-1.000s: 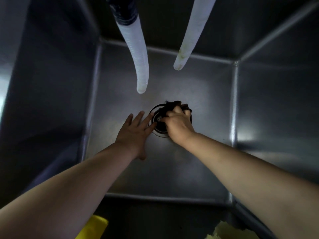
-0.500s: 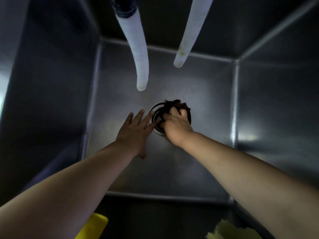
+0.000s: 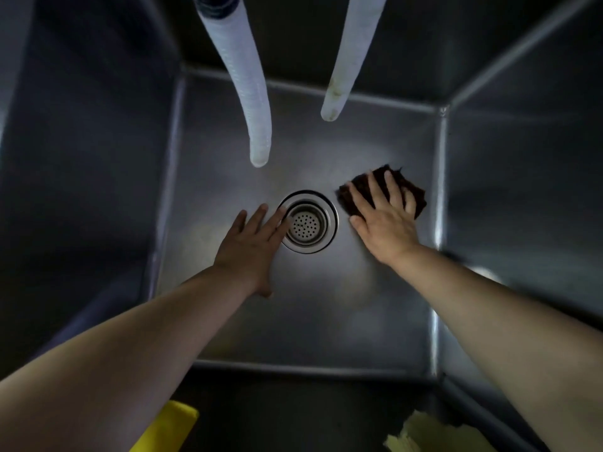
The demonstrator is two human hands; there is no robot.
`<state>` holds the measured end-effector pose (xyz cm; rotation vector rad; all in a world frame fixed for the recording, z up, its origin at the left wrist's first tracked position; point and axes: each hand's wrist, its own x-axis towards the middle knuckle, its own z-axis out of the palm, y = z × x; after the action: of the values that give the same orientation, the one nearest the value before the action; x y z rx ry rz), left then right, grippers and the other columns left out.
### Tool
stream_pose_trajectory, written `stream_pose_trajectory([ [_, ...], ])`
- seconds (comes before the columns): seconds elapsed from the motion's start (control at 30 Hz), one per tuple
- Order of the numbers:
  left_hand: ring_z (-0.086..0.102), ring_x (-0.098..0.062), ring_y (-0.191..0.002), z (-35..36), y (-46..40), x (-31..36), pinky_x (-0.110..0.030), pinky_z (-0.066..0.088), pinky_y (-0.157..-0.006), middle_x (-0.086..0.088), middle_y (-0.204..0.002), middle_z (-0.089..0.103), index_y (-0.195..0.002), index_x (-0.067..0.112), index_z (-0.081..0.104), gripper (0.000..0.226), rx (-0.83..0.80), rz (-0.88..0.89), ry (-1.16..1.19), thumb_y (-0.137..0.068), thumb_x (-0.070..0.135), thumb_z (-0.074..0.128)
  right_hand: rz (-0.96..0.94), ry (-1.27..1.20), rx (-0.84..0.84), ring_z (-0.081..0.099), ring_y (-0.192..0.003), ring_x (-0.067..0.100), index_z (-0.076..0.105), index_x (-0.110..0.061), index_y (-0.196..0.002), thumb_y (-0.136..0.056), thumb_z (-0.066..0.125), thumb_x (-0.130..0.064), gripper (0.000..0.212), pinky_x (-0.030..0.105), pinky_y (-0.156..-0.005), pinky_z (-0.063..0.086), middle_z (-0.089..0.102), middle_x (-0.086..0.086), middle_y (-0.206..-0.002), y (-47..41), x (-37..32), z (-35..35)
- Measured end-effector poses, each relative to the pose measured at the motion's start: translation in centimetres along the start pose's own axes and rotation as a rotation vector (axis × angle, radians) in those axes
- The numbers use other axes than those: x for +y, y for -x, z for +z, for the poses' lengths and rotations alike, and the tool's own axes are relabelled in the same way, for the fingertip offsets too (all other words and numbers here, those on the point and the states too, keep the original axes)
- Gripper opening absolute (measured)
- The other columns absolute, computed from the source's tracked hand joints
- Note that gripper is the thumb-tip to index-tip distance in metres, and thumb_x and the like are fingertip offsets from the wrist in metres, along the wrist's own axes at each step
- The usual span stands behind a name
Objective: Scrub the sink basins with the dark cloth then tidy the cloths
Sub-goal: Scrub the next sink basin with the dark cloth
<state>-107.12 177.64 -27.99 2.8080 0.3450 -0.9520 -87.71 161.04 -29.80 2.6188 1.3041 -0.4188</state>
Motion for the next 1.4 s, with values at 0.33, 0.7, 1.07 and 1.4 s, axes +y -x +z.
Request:
stream_pose_trajectory([
  [0.33,-0.003,-0.024,-0.146,-0.1,5.4,-2.8,-0.040,0.007,-0.118,-0.005,-0.159,-0.010,-0.150,0.015,-0.010,0.108,0.071,-0.306,0.217,-0.079,0.062,0.056,-0.409,0.083,0.035,0.018,-0.140,0.039,0.030,-0.032,-0.143,-0.078,0.057,-0.053,0.074,0.061,-0.108,0.007,0.025,0.012,-0.152,10.1,-4.7,4.7],
  [0.7,0.050,-0.033,-0.118,-7.1,13.1,-7.1,-0.037,0.043,-0.092,-0.014,-0.132,0.051,-0.132,0.010,0.046,0.042,0.212,-0.471,0.430,-0.093,0.024,0.051,-1.063,0.096,0.081,0.026,-0.140,0.036,0.047,-0.035,-0.137,-0.094,0.038,-0.043,0.045,0.059,-0.113,0.012,0.038,0.004,-0.149,1.7,-16.3,3.0],
  [1.07,0.061,-0.034,-0.068,-6.0,16.9,-8.4,-0.037,0.044,-0.058,-0.010,-0.074,0.064,-0.085,0.012,0.064,0.009,0.343,-0.193,-0.192,-0.076,0.011,0.065,-0.362,-0.018,0.094,-0.006,-0.144,0.040,0.008,-0.033,-0.151,-0.099,0.027,-0.045,0.057,0.058,-0.110,-0.010,0.003,0.009,-0.159,-8.8,-19.6,-1.1],
  [1.4,0.059,-0.033,-0.064,-6.1,16.5,-8.2,-0.034,0.041,-0.057,-0.009,-0.068,0.063,-0.080,0.012,0.064,0.015,0.382,-0.230,-0.190,-0.067,0.006,0.069,-1.171,-0.023,0.073,0.029,-0.140,0.032,0.042,-0.030,-0.141,-0.091,0.046,-0.038,0.051,0.056,-0.113,0.011,0.038,0.004,-0.149,8.9,-17.9,4.9],
])
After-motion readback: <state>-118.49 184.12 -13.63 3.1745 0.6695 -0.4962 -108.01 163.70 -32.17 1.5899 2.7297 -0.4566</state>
